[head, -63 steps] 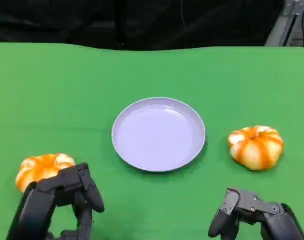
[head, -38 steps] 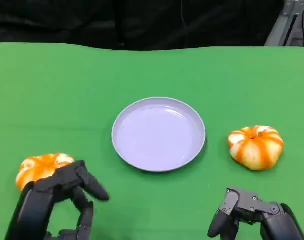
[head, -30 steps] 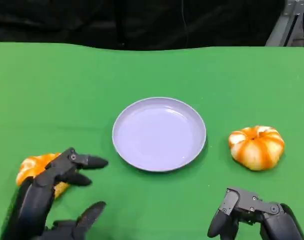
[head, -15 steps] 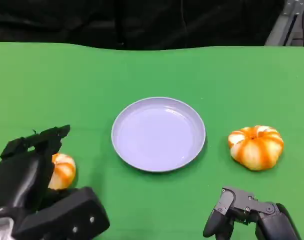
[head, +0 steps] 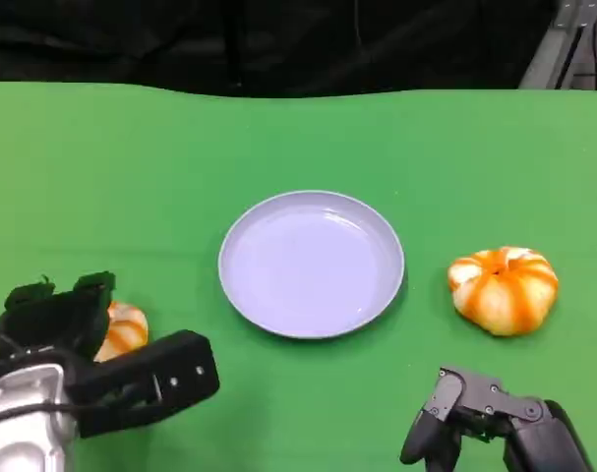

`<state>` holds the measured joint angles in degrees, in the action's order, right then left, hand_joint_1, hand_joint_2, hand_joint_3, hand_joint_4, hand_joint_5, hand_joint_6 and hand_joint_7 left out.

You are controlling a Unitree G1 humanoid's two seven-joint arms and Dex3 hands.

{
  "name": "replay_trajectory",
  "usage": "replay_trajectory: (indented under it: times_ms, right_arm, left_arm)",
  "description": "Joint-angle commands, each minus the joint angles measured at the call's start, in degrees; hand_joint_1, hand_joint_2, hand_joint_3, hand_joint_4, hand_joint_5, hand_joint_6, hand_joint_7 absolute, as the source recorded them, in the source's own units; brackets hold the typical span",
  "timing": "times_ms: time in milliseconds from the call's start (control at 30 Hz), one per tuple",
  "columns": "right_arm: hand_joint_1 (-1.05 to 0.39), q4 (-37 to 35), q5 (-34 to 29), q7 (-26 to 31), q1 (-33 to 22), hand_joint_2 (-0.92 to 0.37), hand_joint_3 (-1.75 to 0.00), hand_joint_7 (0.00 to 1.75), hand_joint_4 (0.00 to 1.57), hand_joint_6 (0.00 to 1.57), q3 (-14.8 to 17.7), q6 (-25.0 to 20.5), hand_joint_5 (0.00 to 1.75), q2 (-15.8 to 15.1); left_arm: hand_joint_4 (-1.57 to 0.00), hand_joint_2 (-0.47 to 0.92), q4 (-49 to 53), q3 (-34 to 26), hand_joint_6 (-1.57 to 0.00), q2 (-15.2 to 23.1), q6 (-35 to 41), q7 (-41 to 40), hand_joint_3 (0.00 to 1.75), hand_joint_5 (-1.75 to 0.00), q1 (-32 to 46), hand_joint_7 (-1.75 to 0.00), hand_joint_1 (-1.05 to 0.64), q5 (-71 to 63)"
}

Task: Grasp the bread from the table and place it into the plate.

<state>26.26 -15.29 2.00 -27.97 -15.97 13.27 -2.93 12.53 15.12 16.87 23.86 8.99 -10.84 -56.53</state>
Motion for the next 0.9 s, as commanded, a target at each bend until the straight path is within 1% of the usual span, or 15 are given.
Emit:
replay_trajectory:
  times_ms: [33, 133, 233, 267, 333, 367, 400, 433, 467, 500, 567, 633, 700, 867, 900]
  right_arm:
    - [-0.03, 0.45, 0.33, -0.14, -0.45, -0.19, -1.6, 1.43, 0.83, 0.81, 0.29, 0.24, 1.75, -0.41]
    - [-0.03, 0.77, 0.4, -0.14, -0.84, -0.19, -1.61, 1.43, 0.83, 0.81, 0.21, 0.37, 1.75, -0.46]
    - [-0.03, 1.18, 0.02, -0.13, -1.41, -0.19, -1.61, 1.43, 0.82, 0.81, 0.3, 0.5, 1.75, -0.75]
    - [-0.03, 1.26, -0.03, -0.12, -1.56, -0.19, -1.61, 1.43, 0.82, 0.81, 0.35, 0.56, 1.75, -0.83]
    - [-0.02, 1.33, 0.01, -0.03, -1.8, -0.2, -1.6, 1.42, 0.81, 0.8, 0.56, 0.96, 1.75, -0.97]
    - [-0.03, 1.44, -0.07, 0.02, -1.91, -0.2, -1.59, 1.42, 0.8, 0.8, 0.65, 0.97, 1.75, -0.99]
    - [-0.03, 1.59, -0.06, 0.03, -2.03, -0.21, -1.59, 1.42, 0.8, 0.8, 0.73, 0.86, 1.75, -0.98]
    - [-0.03, 1.7, -0.05, 0.03, -2.1, -0.21, -1.59, 1.41, 0.8, 0.8, 0.77, 0.74, 1.75, -0.97]
    - [-0.03, 1.72, 0.18, -0.01, -2.11, -0.21, -1.58, 1.41, 0.8, 0.8, 0.81, 0.72, 1.75, -0.93]
    - [-0.03, 1.75, 0.45, -0.06, -2.11, -0.21, -1.58, 1.41, 0.8, 0.8, 0.81, 0.65, 1.75, -0.85]
    - [-0.03, 1.84, 0.79, -0.17, -2.06, -0.21, -1.58, 1.41, 0.8, 0.81, 0.74, 0.54, 1.75, -0.75]
    - [-0.03, 1.93, 0.67, -0.21, -1.93, -0.21, -1.58, 1.41, 0.79, 0.81, 0.67, 0.28, 1.75, -0.71]
    - [-0.03, 1.95, 0.65, -0.28, -1.86, -0.21, -1.59, 1.41, 0.8, 0.81, 0.66, 0.07, 1.75, -0.74]
    - [-0.02, 1.64, 0.85, -0.36, -1.72, -0.2, -1.6, 1.41, 0.8, 0.81, 0.84, 0.5, 1.75, -0.93]
    - [-0.02, 1.55, 0.82, -0.39, -1.69, -0.2, -1.6, 1.4, 0.8, 0.81, 0.88, 0.59, 1.75, -1.0]
  left_arm:
    - [-0.02, 0.89, 12.38, 1.58, -0.26, 0.78, -3.22, -4.34, 0.0, -0.3, -4.23, -0.07, -0.52, 3.31]
    - [-0.01, 0.91, 20.21, 1.67, -0.28, 0.09, -5.8, -7.54, 0.01, -0.32, -7.42, -0.04, -0.49, 6.69]
    - [-0.09, 0.92, 26.42, 1.97, -0.31, 0.43, -9.54, -10.23, 0.04, -0.37, -10.19, -0.04, -0.42, 9.68]
    - [-0.18, 0.92, 27.49, 1.75, -0.37, 0.47, -10.96, -12.26, 0.04, -0.39, -10.45, -0.05, -0.37, 10.63]
    - [-0.62, 0.85, 28.88, 0.57, -0.78, 0.31, -16.03, -23.06, 0.01, -0.49, -9.6, -0.15, -0.27, 11.96]
    - [-0.74, 0.81, 29.53, 0.56, -0.98, 0.52, -18.86, -28.86, 0.01, -0.91, -9.08, -0.27, -0.28, 11.92]
    - [-0.86, 0.81, 30.22, 0.86, -0.99, 0.85, -21.64, -34.31, 0.02, -1.4, -8.61, -0.8, -0.26, 11.58]
    - [-0.95, 0.83, 30.99, 1.24, -0.89, 1.12, -23.46, -37.68, 0.04, -1.57, -8.47, -1.25, -0.23, 11.36]
    - [-0.99, 0.84, 31.9, 1.32, -0.84, 1.23, -25.53, -41.44, 0.05, -1.66, -8.35, -1.48, -0.21, 11.4]
    - [-1.03, 0.86, 32.69, 1.33, -0.83, 1.28, -27.34, -45.43, 0.07, -1.71, -8.23, -1.64, -0.18, 11.35]
    - [-1.04, 0.87, 33.92, 1.61, -0.82, 1.49, -29.96, -52.22, 0.1, -1.74, -8.25, -1.72, -0.15, 10.9]
    - [-1.05, 0.53, 35.08, 1.96, -0.82, 1.55, -32.45, -58.86, 0.81, -1.74, -8.67, -1.74, -0.13, 10.37]
    - [-1.06, 0.36, 36.22, 2.52, -0.83, 1.46, -34.56, -65.03, 1.15, -1.75, -9.31, -1.75, -0.12, 9.72]
    - [-1.07, 0.29, 35.6, 3.48, -0.84, 0.61, -37.67, -71.15, 1.37, -1.75, -10.46, -1.75, -0.13, 10.07]
    - [-1.07, 0.23, 35.2, 3.91, -0.85, 0.57, -38.43, -72.04, 1.44, -1.75, -10.81, -1.75, -0.13, 9.8]
